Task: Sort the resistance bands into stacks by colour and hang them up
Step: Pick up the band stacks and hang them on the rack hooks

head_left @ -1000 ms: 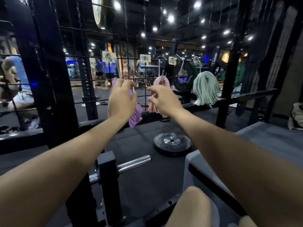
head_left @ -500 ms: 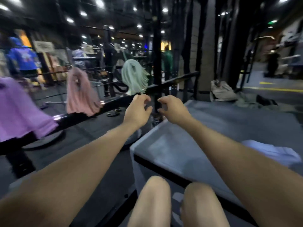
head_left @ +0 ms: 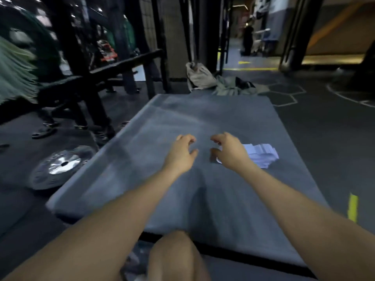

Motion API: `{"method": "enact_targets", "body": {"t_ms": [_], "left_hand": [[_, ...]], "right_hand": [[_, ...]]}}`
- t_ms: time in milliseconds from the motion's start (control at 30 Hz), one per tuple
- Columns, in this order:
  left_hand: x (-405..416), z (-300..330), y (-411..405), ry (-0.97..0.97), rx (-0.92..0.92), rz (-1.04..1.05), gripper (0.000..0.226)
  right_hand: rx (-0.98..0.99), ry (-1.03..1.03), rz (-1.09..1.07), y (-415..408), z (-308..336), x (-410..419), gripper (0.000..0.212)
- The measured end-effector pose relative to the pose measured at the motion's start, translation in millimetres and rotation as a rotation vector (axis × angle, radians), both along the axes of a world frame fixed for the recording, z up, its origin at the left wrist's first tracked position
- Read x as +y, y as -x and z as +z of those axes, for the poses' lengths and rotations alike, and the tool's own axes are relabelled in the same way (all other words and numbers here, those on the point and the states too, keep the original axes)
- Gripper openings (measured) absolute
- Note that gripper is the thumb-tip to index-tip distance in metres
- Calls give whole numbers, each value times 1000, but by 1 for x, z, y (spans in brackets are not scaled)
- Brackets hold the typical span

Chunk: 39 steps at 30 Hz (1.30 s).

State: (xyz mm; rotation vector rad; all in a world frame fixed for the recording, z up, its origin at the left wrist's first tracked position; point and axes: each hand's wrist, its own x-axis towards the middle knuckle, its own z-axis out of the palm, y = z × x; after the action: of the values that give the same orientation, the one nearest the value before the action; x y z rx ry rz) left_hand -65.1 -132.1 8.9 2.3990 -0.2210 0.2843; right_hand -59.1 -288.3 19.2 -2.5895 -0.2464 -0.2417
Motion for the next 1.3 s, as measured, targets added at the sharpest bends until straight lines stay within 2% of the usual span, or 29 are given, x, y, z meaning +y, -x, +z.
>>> {"method": "enact_targets", "body": {"t_ms": [167,367,500,700,933,1133,1300], "left_hand": [[-40,-38,-33,29,87,-43,33],[-62,-69,-53,27,245,31,58],[-77,-73,-60,111,270,39,61],[-101,-72,-62,361,203,89,59],[-116,-81,-66,437,57,121,37],[-120,-86,-67,503,-8,101,42],[-119,-85,-66,575,22,101,47]], "right_hand": [[24,41,-82,-18,-28,-50,39],[-9,77,-108,-29,-45,-79,42],[-15,108,-121,-33,-49,-90,42],[6,88,-142,-30,-53,-104,41],[-86,98,-133,-31,-46,-106,38],[-148,114,-17,-37,-50,-89,39],[-133,132,33,-44,-61,-79,39]]}}
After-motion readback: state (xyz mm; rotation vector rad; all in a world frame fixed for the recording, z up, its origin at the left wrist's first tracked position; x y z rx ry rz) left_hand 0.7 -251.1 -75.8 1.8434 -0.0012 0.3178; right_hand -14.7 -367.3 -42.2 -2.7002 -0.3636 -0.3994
